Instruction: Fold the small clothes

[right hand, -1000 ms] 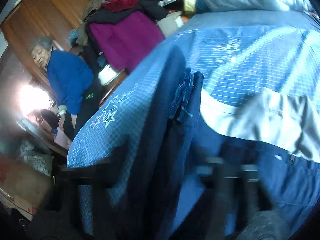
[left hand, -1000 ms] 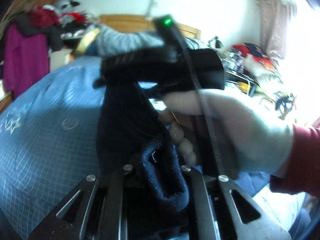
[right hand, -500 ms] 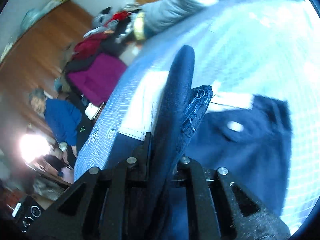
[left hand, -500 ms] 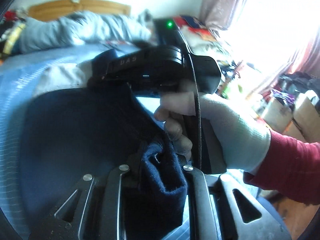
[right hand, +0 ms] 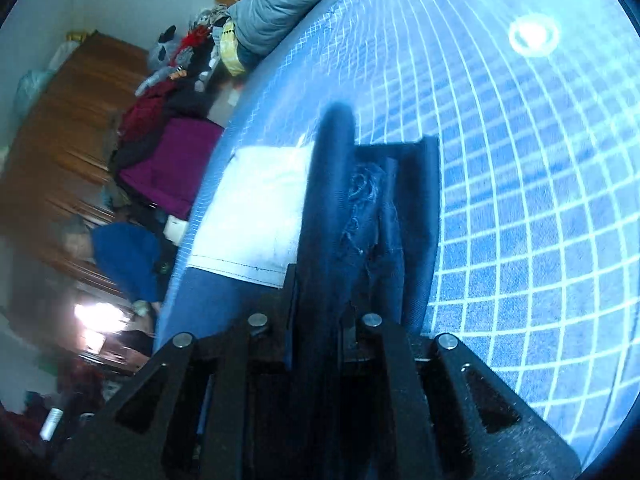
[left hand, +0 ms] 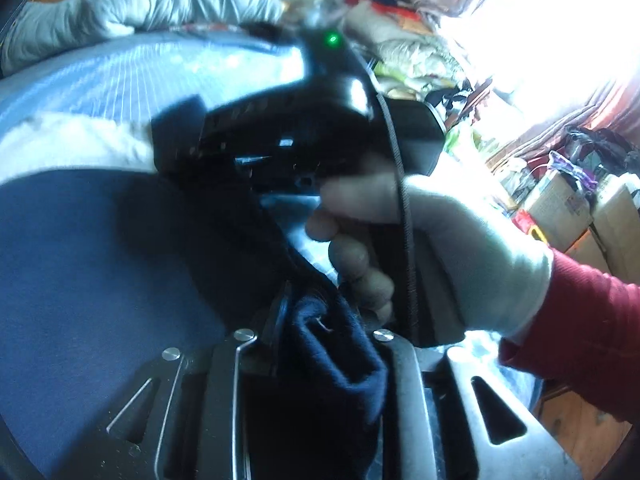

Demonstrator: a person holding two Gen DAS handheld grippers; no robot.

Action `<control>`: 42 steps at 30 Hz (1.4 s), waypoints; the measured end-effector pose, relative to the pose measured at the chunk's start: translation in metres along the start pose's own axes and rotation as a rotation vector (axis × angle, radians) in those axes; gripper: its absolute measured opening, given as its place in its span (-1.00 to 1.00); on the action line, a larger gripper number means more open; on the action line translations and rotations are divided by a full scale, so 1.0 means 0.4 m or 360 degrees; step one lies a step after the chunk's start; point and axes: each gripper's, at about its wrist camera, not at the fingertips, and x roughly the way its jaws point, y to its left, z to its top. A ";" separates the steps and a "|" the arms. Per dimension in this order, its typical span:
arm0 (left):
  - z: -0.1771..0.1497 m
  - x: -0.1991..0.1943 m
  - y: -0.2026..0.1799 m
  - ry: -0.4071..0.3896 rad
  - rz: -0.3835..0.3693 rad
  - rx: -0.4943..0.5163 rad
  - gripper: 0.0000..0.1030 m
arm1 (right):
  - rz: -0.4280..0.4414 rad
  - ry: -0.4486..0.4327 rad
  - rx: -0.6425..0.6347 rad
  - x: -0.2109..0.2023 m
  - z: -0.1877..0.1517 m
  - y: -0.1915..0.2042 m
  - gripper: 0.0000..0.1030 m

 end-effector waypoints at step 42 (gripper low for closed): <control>-0.261 -0.330 0.303 0.0124 0.0657 0.0088 0.03 | -0.0458 -0.0128 -0.0270 -0.172 -0.398 0.079 -1.00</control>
